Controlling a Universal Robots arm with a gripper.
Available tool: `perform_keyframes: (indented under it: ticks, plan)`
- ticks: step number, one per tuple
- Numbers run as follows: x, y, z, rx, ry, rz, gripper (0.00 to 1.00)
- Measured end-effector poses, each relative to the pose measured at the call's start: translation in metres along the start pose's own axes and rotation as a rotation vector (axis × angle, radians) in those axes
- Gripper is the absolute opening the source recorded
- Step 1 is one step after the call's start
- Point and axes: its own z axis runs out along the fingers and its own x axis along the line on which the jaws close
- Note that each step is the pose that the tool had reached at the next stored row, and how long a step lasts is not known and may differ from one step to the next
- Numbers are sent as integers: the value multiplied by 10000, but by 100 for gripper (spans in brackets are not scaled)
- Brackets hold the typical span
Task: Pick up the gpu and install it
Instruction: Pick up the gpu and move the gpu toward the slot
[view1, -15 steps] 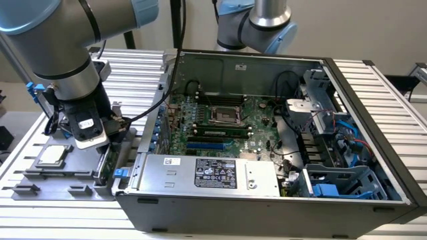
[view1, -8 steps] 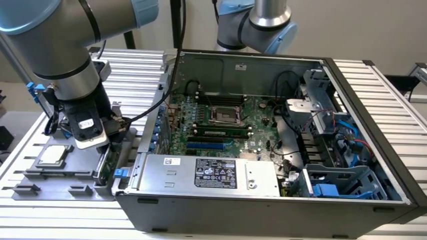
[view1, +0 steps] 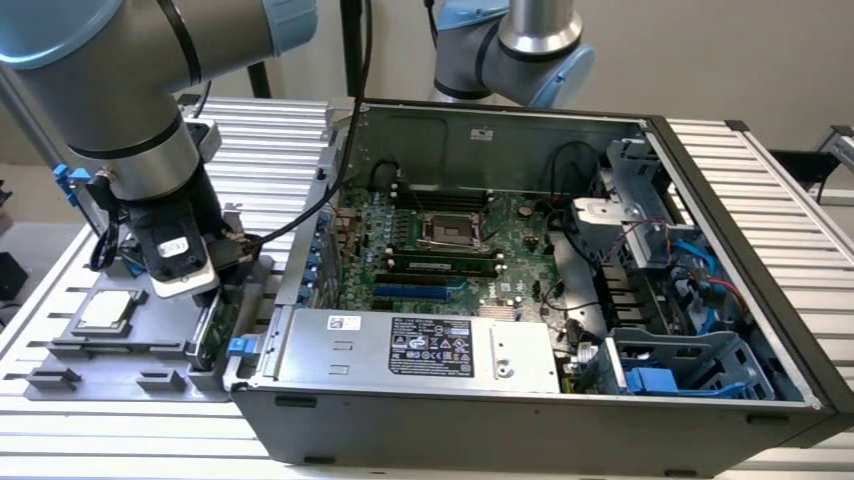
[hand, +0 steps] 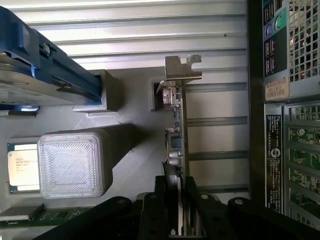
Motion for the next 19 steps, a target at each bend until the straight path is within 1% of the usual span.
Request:
perform_keyframes:
  ticks: [5,19]
  plan:
    - [0,0,0,22,15,-341,27]
    - [0,0,-1,24,17,-346,27]
